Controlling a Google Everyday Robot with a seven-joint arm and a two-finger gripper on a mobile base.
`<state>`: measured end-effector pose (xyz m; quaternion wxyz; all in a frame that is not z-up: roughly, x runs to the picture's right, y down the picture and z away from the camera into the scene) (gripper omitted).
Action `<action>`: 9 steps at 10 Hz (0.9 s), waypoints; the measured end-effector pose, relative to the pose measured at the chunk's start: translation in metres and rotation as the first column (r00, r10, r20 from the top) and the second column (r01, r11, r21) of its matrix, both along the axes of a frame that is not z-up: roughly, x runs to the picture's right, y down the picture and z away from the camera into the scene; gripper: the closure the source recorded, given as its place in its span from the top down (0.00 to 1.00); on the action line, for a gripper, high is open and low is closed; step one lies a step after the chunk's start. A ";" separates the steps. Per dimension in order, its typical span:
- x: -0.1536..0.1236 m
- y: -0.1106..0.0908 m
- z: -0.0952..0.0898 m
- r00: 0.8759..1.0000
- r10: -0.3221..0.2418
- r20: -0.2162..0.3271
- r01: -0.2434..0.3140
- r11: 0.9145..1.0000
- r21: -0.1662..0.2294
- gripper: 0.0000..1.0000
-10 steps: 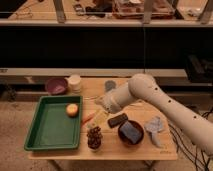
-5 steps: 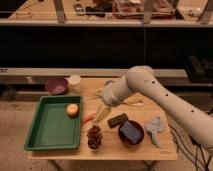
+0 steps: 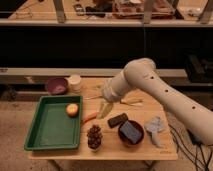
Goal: Place eraser in tray
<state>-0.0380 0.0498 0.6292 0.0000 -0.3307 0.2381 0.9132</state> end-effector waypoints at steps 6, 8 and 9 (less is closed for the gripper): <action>0.013 0.018 0.002 0.940 -0.174 -0.292 0.195 0.980 0.042 0.80; 0.029 0.039 0.027 0.939 -0.145 -0.312 0.152 0.988 -0.002 0.80; 0.037 0.049 0.040 0.935 -0.137 -0.326 0.138 0.990 -0.021 0.80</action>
